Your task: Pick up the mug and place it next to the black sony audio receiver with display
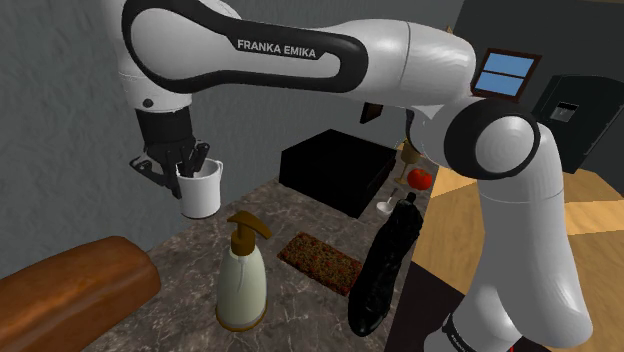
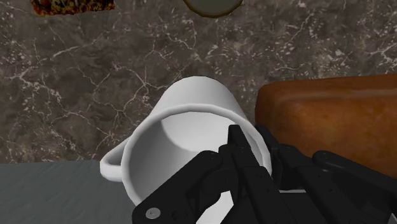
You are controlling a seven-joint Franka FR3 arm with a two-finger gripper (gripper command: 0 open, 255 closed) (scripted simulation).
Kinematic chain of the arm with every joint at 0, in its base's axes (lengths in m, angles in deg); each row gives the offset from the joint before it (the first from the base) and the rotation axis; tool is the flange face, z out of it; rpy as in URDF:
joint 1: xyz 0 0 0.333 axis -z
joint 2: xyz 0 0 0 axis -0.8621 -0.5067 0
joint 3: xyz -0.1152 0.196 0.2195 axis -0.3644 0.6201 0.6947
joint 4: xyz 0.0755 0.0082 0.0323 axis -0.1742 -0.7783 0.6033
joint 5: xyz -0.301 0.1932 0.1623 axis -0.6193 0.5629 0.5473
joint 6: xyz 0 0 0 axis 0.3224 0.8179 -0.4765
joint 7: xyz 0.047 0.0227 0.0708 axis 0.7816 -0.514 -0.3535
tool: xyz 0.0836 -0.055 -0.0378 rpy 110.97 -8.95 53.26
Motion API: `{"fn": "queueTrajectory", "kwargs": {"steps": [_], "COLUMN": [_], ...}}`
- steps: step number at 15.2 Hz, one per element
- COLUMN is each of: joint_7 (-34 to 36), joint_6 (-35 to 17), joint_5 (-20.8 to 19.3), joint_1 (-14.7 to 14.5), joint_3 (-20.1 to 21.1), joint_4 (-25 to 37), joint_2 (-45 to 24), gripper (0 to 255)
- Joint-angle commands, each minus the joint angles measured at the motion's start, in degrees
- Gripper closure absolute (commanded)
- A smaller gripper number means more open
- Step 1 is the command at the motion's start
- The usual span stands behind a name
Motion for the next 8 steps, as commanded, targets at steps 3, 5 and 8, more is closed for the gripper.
{"fn": "queueTrajectory", "kwargs": {"steps": [3,5,8], "joint_7": [-0.3,-0.5,-1.9], "joint_6": [4.0,6.2,2.8], "joint_5": [-0.3,-0.7,1.2], "joint_1": [-0.9,-1.6,2.2], "joint_3": [-0.1,-0.2,0.2], "joint_4": [5.1,8.3,-1.1], "joint_2": [-1.0,-2.0,4.2], "gripper": [255,255,255]}}
